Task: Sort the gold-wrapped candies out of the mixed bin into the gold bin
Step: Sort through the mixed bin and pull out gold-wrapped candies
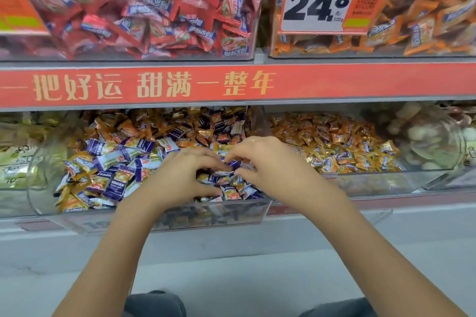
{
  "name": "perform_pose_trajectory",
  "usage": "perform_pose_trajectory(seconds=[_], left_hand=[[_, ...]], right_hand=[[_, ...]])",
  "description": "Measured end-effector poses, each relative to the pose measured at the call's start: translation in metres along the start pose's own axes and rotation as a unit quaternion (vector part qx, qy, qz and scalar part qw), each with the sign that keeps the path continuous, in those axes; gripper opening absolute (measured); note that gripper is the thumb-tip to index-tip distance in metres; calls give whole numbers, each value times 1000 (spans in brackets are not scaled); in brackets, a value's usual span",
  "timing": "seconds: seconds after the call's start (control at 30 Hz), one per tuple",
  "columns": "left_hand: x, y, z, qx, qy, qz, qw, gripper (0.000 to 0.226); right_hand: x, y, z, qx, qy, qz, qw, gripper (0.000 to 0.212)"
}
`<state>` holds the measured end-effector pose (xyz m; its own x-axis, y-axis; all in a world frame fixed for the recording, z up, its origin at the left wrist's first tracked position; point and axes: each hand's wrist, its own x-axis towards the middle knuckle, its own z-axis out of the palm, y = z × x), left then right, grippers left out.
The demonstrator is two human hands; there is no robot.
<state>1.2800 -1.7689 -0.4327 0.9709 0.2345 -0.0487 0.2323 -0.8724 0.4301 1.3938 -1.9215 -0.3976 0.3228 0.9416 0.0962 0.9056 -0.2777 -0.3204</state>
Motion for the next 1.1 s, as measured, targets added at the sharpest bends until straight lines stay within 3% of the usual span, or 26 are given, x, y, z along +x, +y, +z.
perform_pose_trajectory(seconds=[0.13,0.2,0.27,0.43,0.57,0.67,0.7,0.8,0.87,0.93,1.0,1.1], left_hand=[[2,-11,-6,-54,69,-23,996,23],[0,-20,-9,-66,95,-44,992,18],[-2,-25,-11,-76,106,-52,990,16],[-4,-26,-11,-78,146,-63,984,18],[-5,-28,-10,-79,199,-88,973,19],[-4,-28,-9,-66,192,-104,974,22],[-5,-28,-9,-52,190,-103,975,24],[-6,-18,-13,15,232,-6,973,30],[1,-1,-14,-82,157,68,982,32],[20,16,-5,-129,-46,116,984,34],[45,27,11,-15,-188,178,966,34],[62,26,24,188,-244,216,926,35]], right_hand=[[23,-16,-1,-171,-149,44,973,27],[30,-21,5,-183,-215,53,958,31],[35,-21,10,-139,-228,63,962,26],[37,-13,5,-56,-150,83,984,25],[18,-5,-14,15,66,90,994,23],[-9,17,-24,76,256,121,956,22],[-16,29,-23,70,270,147,949,23],[-28,63,-4,56,187,245,950,33],[-31,73,3,78,170,266,946,37],[-32,76,4,95,190,254,944,38],[-32,77,1,106,211,244,941,36],[-31,79,2,110,215,244,939,35]])
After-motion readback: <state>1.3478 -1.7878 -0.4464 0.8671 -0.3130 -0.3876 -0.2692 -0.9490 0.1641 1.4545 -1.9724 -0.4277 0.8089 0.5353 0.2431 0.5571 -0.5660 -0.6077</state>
